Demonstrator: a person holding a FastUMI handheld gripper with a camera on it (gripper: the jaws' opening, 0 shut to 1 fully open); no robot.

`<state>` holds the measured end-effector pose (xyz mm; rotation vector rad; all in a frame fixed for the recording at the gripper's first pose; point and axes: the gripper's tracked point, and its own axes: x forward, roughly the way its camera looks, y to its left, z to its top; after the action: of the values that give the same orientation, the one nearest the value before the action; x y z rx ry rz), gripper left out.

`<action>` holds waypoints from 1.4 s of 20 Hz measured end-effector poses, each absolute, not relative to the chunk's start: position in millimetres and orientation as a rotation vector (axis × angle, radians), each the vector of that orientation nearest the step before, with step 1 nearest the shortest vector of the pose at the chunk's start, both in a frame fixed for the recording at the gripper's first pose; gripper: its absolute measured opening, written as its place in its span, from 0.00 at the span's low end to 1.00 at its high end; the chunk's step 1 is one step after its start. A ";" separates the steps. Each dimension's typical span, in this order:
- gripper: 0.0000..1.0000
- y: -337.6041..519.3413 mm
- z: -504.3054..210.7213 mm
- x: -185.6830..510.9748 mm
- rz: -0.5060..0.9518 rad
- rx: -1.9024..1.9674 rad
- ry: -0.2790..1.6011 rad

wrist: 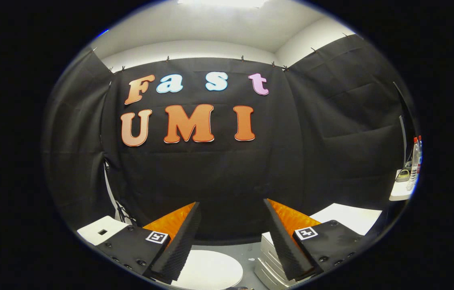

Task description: Open the toilet lid.

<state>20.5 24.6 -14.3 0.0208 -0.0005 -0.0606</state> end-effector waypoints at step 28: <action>0.99 -48.9 -396.1 -28.9 -0.381 0.422 0.304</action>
<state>-28.9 -48.9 -396.1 0.4221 0.3036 -0.3806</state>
